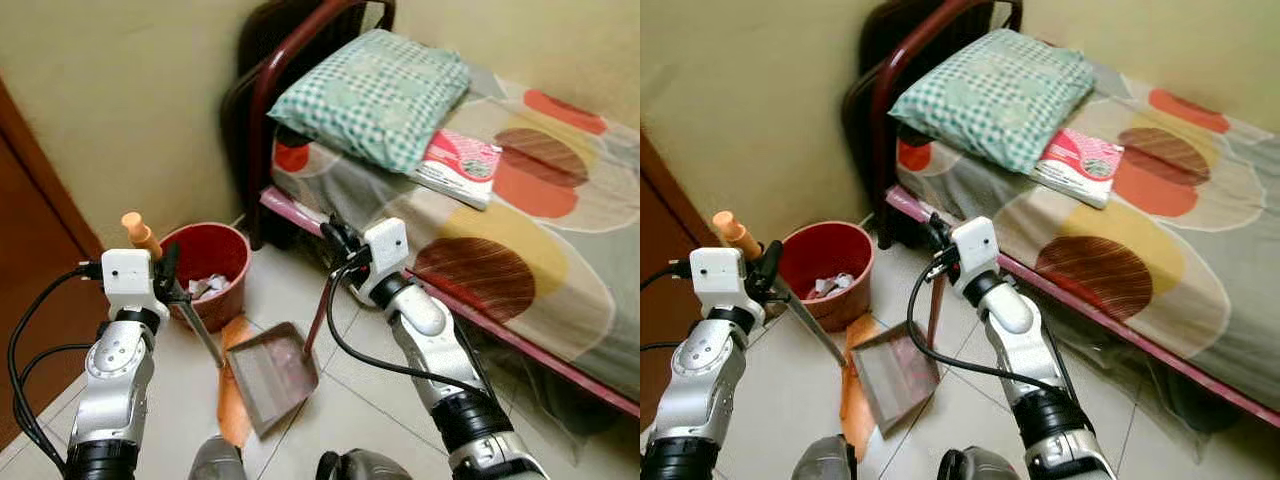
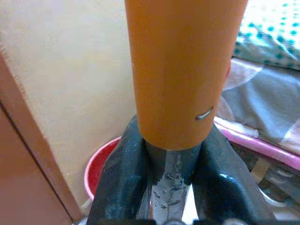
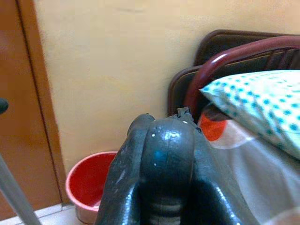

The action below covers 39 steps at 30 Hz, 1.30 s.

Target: Sweep floor

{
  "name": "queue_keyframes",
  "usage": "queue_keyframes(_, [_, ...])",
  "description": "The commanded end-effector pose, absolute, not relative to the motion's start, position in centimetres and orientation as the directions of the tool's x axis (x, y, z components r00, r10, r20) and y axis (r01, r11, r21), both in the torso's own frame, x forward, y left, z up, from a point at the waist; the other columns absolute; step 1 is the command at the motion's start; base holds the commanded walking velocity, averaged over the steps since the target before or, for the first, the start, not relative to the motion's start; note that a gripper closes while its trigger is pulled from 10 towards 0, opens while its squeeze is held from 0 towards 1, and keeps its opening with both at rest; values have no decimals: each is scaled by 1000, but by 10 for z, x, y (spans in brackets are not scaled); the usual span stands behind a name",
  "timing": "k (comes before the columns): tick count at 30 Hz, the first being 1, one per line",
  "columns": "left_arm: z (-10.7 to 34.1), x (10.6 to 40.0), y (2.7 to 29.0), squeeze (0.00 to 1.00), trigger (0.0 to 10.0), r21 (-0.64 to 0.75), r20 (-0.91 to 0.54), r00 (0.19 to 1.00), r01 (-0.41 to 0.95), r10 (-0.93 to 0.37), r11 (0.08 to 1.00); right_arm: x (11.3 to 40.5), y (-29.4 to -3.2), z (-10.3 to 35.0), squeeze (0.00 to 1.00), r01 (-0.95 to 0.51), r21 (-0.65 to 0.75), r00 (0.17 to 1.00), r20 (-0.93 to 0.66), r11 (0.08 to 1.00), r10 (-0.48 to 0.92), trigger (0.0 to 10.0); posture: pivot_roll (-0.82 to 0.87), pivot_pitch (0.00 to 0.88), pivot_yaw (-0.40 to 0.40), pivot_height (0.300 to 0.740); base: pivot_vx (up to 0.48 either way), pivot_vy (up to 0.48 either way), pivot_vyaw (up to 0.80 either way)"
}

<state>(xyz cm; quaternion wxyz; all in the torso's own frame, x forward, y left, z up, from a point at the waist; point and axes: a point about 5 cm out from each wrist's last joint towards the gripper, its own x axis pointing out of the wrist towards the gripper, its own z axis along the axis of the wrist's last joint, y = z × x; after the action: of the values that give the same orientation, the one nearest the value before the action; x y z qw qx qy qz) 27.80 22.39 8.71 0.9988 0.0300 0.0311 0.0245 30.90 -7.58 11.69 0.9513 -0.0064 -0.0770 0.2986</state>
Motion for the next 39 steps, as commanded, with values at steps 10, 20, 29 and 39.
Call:
queue_keyframes(10, [80,278,225,0,10000,94,-94,994,-49,58,994,311,-89,134,0,-529,-72,824,196,846,532,10000,40,87,-84,740,0,-211,0])
queue_keyframes(20, [79,278,230,0,10000,119,-94,990,-96,108,988,311,-94,142,0,-496,-85,838,216,864,502,10000,43,89,-89,740,0,-267,0])
queue_keyframes(29, [74,272,247,0,10000,190,-106,966,-213,236,958,311,-92,146,0,-462,-168,843,221,871,490,10000,54,99,-85,740,0,0,0])
queue_keyframes(39, [62,262,264,0,10000,246,-156,926,-302,345,921,322,-108,146,0,-338,-254,895,213,906,393,10000,62,107,-74,740,0,0,0])
